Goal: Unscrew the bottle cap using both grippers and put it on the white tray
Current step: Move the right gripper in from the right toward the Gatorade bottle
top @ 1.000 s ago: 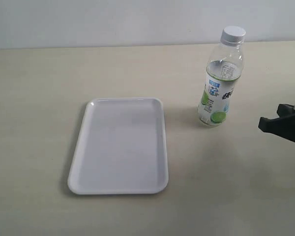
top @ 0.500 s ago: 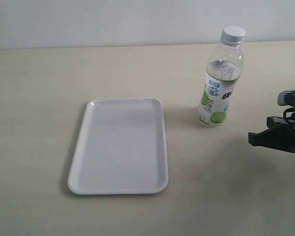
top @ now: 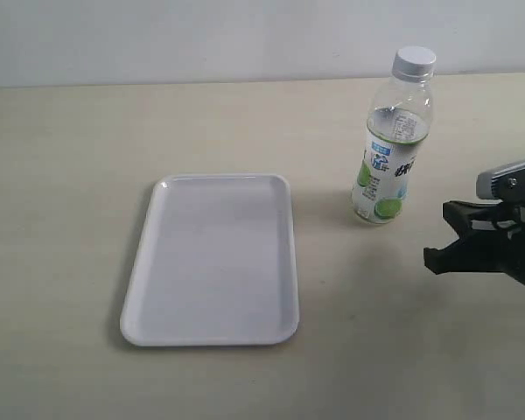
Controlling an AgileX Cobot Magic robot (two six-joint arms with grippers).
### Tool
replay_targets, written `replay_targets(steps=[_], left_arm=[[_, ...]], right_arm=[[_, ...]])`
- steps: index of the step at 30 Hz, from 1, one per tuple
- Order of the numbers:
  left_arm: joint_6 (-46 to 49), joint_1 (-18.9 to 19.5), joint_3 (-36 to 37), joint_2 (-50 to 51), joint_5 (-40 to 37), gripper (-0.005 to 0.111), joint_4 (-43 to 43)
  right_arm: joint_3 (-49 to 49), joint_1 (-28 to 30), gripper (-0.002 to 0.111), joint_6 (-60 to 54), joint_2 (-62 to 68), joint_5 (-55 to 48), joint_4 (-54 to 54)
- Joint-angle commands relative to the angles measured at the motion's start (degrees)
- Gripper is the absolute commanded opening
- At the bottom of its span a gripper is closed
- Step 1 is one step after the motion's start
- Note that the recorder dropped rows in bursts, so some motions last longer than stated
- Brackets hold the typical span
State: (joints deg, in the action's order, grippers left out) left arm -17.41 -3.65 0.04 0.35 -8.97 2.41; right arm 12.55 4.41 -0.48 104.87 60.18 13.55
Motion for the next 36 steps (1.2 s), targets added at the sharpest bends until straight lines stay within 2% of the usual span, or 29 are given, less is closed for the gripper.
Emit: replay_targets(steps=[1, 6, 8, 10, 14, 16, 20, 31, 36], left_arm=[[0.08, -0.35, -0.04, -0.35, 0.26, 0.002, -0.11], [0.08, -0.35, -0.04, -0.35, 0.26, 0.002, -0.11], [0.08, -0.35, -0.04, -0.35, 0.26, 0.002, -0.11], [0.08, -0.35, -0.04, -0.35, 0.26, 0.002, -0.11], [0.08, -0.35, -0.04, -0.35, 0.26, 0.002, -0.11], [0.08, -0.35, -0.04, -0.35, 0.26, 0.002, -0.11], [0.08, -0.35, -0.04, -0.35, 0.26, 0.002, -0.11], [0.08, -0.35, -0.04, -0.35, 0.26, 0.002, -0.11], [0.08, -0.35, -0.04, -0.35, 0.26, 0.002, -0.11]], right_arm=[[-2.29, 0.29, 0.000, -0.93, -0.10, 4.07, 1.56], [-2.29, 0.29, 0.000, -0.93, -0.10, 3.07, 4.62], [-1.50, 0.29, 0.005, -0.93, -0.10, 2.27, 4.62], [-0.22, 0.29, 0.014, -0.93, -0.10, -0.42, 4.93], [3.18, 0.29, 0.046, 1.54, 0.01, -7.92, 8.79], [3.91, 0.29, 0.057, 3.15, 0.01, -9.15, 10.87], [4.56, 0.29, 0.072, 3.52, 0.01, -9.03, 10.67], [4.56, 0.29, 0.073, 3.64, 0.12, -4.96, 11.54], [4.56, 0.29, 0.079, 4.12, 2.47, -2.52, 12.65]])
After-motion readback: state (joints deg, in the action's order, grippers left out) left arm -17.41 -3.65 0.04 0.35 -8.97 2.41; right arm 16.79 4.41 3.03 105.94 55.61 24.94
